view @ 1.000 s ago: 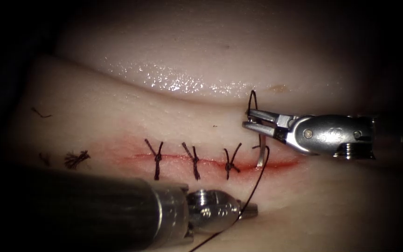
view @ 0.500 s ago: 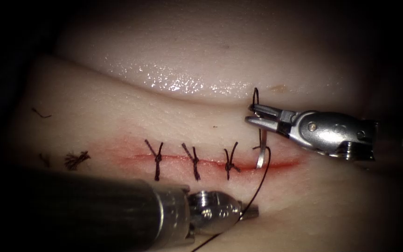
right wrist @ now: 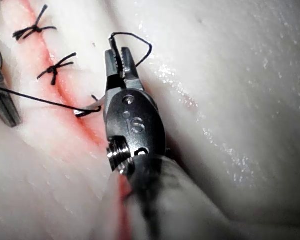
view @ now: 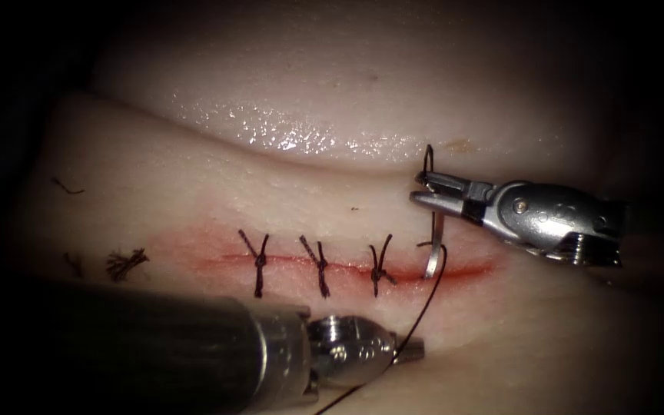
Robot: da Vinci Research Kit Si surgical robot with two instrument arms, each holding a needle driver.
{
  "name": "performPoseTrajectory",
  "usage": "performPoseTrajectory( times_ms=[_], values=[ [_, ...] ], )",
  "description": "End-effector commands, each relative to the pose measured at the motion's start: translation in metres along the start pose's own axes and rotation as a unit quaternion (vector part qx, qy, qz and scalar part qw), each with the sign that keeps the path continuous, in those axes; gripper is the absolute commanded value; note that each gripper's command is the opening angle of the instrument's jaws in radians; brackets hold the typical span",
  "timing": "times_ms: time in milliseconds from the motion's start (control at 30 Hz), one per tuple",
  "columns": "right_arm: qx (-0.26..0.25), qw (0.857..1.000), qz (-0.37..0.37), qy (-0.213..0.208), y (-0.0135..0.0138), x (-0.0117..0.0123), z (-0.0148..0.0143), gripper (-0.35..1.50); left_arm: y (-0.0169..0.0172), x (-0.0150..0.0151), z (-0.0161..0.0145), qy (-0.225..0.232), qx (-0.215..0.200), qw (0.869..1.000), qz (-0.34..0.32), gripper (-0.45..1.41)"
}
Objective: Wound Closure
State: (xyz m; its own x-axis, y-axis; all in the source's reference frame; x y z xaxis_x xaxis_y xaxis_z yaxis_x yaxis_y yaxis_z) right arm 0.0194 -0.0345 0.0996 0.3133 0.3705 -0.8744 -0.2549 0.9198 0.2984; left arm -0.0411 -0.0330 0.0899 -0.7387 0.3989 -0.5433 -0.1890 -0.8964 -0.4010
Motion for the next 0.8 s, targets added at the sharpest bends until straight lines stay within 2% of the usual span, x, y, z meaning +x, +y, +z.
performPoseTrajectory(
  times_ms=[33,467,800],
  values=[
    [0.009,1.0,-0.001,-0.002,-0.0002,-0.0003,0.0012,-0.35,0.0003,0.0,0.0009,0.0,-0.001,1.0,0.0,-0.45],
    [0.081,0.996,-0.009,0.029,-0.0008,-0.0001,0.0022,-0.35,0.0007,0.0009,0.0007,-0.001,0.002,1.0,0.006,-0.27],
    [0.126,0.99,-0.021,0.066,-0.0008,0.0,0.002,-0.35,0.0009,0.001,0.0006,-0.003,0.004,1.0,0.008,-0.27]
  ],
)
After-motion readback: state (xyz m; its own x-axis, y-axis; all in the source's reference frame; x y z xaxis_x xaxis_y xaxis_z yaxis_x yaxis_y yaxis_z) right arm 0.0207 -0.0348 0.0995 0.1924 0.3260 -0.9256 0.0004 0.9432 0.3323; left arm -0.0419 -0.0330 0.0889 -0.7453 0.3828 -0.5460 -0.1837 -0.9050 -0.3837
